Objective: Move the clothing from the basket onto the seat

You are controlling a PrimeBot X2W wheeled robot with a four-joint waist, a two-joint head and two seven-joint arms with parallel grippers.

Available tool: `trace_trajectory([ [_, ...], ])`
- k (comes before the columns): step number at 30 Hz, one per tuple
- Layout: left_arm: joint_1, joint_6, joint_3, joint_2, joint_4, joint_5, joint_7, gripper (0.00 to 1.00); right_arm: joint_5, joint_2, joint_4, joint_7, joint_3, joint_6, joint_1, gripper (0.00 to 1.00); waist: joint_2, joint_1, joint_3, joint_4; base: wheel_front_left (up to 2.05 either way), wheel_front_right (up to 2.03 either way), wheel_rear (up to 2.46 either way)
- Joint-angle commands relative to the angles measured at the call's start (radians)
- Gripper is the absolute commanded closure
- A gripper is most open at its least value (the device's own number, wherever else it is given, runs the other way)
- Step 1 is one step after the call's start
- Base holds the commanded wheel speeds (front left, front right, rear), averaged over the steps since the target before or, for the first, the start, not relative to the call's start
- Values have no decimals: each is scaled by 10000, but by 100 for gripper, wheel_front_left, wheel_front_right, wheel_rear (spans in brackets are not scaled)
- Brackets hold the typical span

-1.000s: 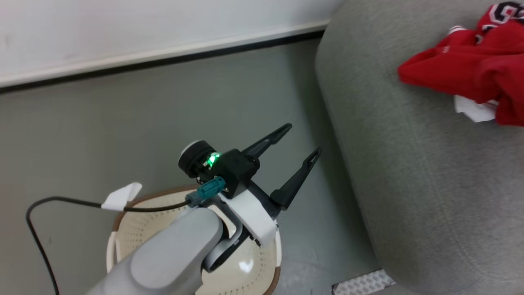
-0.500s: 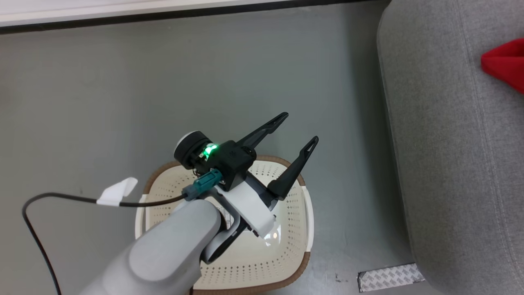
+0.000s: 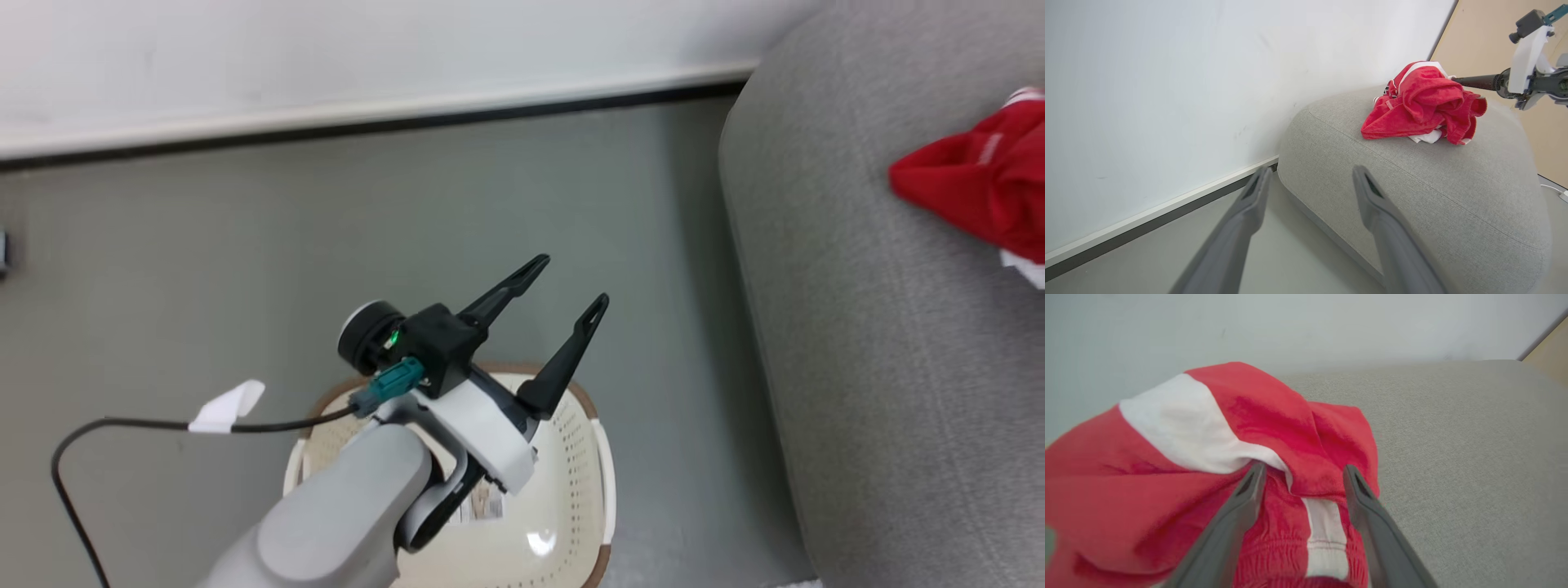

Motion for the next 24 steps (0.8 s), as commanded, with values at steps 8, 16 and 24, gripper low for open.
trace_trajectory([
  [8, 1058, 166, 670, 89, -63, -278, -35, 0, 370, -555, -1074, -390, 1450, -27, 727, 0, 0, 0, -1684, -414, 0, 0, 0],
  [16, 2446, 428, 1987, 271, -413, -234, -35, 0, 829, -944, -2983, -1371, 2471, -27, 1124, 0, 0, 0, -3096, -487, 0, 0, 0],
  [24, 3507, 619, 2989, 420, -652, -25, -30, 0, 1123, -657, -4949, -1894, 2903, -27, 1797, 0, 0, 0, -4068, -84, 0, 0, 0],
])
